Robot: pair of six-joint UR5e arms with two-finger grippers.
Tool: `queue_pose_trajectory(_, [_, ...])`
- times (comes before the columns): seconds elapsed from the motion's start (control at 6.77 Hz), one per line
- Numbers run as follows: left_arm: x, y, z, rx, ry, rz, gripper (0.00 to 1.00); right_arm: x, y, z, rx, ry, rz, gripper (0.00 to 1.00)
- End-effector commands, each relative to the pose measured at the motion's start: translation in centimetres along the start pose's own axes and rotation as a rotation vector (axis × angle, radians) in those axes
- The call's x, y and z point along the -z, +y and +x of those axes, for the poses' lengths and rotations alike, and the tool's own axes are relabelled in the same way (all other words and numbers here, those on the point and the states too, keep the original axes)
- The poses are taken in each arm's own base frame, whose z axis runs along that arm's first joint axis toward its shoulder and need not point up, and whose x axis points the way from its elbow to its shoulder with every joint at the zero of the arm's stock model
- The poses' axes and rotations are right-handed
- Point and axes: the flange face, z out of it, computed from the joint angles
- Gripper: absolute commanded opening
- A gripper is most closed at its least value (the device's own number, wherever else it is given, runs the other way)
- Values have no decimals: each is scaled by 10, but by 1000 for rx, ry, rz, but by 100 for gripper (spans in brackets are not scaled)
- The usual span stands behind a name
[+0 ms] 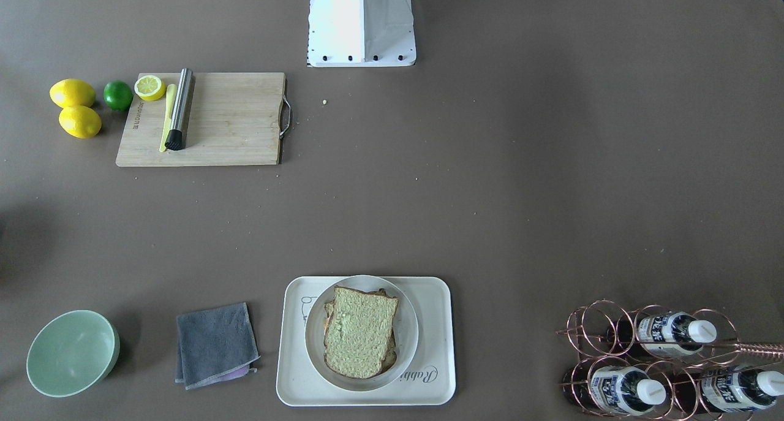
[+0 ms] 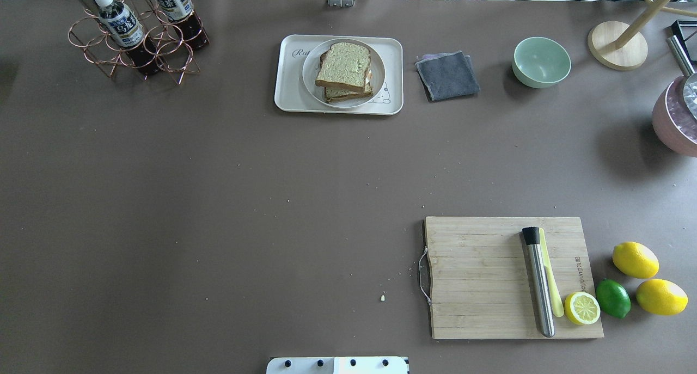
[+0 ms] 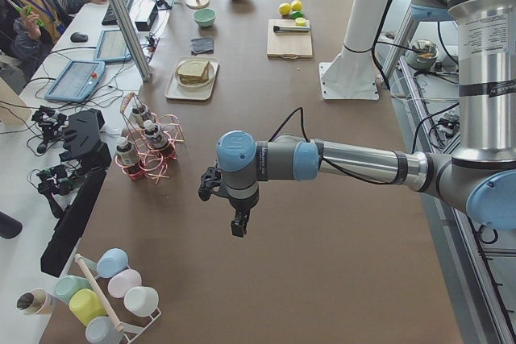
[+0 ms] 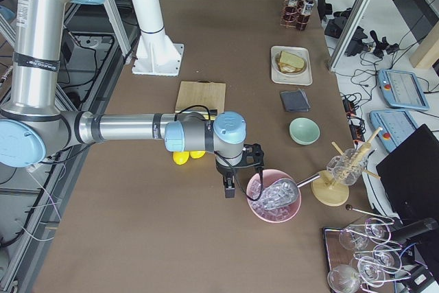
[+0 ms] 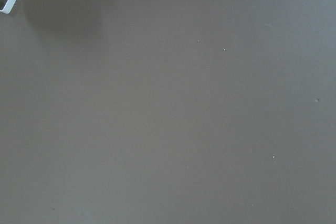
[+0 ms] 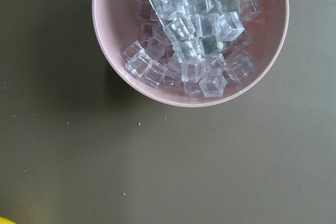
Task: Make sandwich and place on tray
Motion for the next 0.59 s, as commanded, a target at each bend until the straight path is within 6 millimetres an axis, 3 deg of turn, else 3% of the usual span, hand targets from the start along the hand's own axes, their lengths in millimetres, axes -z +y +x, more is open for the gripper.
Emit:
queue_pose_trajectory(0.0, [0, 0, 0, 2, 0, -1, 97, -1, 0, 1, -1, 1, -2, 100])
queue_pose_trajectory(0.44, [0, 0, 0, 1, 0, 0, 97, -2, 4, 2, -4, 0, -5, 100])
